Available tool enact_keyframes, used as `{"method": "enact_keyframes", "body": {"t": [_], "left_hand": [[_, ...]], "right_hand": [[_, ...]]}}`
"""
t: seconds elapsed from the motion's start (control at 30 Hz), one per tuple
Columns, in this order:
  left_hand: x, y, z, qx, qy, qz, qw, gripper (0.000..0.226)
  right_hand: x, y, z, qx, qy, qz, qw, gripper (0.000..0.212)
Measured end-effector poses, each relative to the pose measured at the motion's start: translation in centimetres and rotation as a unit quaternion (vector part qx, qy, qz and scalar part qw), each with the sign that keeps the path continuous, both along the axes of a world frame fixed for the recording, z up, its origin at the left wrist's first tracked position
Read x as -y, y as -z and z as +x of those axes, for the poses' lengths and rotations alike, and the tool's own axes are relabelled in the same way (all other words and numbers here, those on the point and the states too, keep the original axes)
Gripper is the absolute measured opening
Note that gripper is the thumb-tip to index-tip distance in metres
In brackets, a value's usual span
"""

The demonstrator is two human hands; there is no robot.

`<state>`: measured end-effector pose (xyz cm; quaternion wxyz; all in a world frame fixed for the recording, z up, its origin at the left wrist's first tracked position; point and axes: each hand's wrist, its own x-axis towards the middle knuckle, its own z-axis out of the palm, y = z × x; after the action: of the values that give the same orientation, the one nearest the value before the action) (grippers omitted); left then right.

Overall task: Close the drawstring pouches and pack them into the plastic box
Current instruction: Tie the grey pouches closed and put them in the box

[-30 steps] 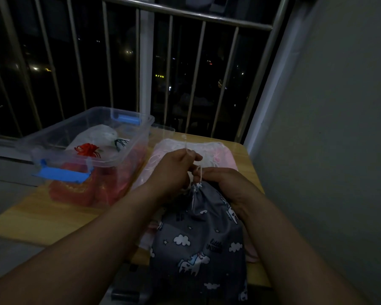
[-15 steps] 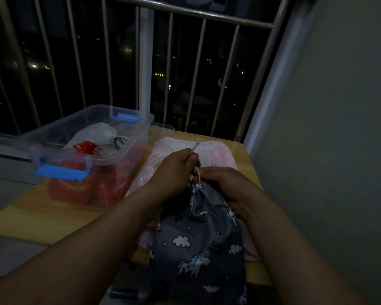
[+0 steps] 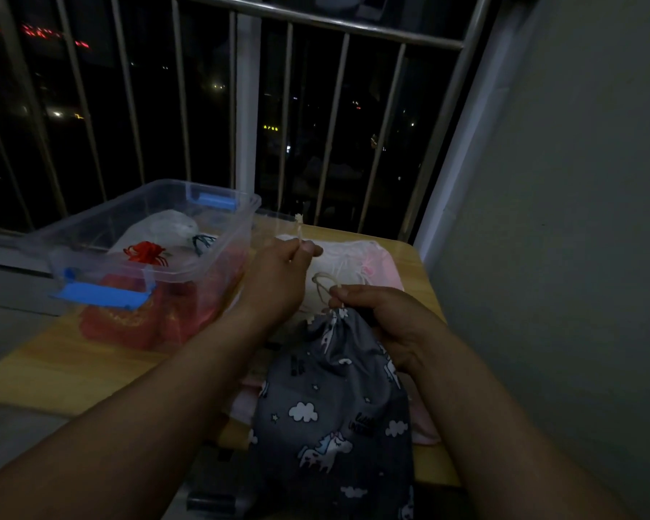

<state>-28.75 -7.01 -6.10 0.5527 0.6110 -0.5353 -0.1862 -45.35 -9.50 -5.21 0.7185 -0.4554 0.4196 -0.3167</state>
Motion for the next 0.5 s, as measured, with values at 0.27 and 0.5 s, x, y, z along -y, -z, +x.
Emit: {"method": "enact_keyframes", "body": {"t": [0.27,0.5], "left_hand": [[-0.4,-2.6,-0.6,-0.272,0.107,0.053,0.955,0.03],[-0.5,-2.1,-1.0,-0.27,0.148,0.067,0.949,0.03]], "right_hand": [[-0.6,-0.1,0.2,-0.073,-0.018,-0.093,0.993,0.012],[-0.7,-0.1,-0.2,-0.089,-0.051,-0.13,0.986,0.023]]}}
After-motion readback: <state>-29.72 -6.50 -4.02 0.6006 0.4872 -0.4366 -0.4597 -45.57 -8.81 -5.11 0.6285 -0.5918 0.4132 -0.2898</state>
